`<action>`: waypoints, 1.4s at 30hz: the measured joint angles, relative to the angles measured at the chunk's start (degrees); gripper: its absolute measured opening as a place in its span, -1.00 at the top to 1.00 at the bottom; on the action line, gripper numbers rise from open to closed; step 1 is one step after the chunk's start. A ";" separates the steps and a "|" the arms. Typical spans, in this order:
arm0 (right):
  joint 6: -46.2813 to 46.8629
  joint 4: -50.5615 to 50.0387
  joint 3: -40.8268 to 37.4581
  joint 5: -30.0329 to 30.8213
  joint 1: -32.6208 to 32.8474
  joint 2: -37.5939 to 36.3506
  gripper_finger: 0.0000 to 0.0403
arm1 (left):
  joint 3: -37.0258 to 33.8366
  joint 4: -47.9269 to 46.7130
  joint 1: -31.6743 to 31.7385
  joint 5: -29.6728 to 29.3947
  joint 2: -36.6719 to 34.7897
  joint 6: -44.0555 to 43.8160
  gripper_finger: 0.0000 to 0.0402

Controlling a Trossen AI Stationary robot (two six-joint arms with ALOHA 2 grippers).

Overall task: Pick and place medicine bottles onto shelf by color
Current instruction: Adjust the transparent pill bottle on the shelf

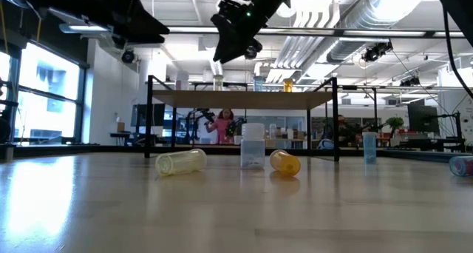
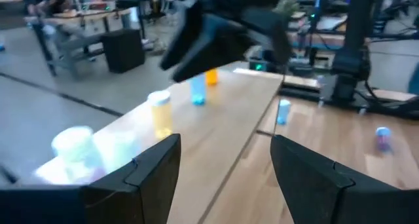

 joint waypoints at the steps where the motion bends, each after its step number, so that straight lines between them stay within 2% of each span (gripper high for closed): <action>1: -0.80 -0.28 0.00 -0.32 0.58 0.02 0.29 | 0.00 -1.16 -0.04 -1.08 -0.79 -0.26 -0.13; 5: -2.72 0.02 0.00 -2.26 2.97 0.44 0.29 | 0.00 -4.06 -0.02 -4.61 -3.19 -1.28 -0.13; 12: -2.68 5.24 0.00 -2.26 6.53 1.85 0.29 | 0.00 -7.21 -0.02 -13.81 -4.30 -2.36 -0.13; 15: -2.68 6.67 0.00 -1.40 7.25 2.90 0.29 | -0.01 -8.07 0.00 -15.81 -4.31 -2.44 -0.13; 19: -1.99 7.69 0.00 2.76 7.35 4.28 0.29 | -0.09 -8.54 -0.02 -16.45 -4.32 -2.42 -0.13; 29: 0.68 10.72 0.00 3.03 6.01 7.84 0.37 | -0.07 -9.01 -0.04 -16.74 -4.32 -2.26 -0.13; 42: 0.69 13.95 0.00 2.70 3.03 7.91 0.44 | -0.08 -8.96 -0.04 -16.74 -4.32 -2.31 -0.13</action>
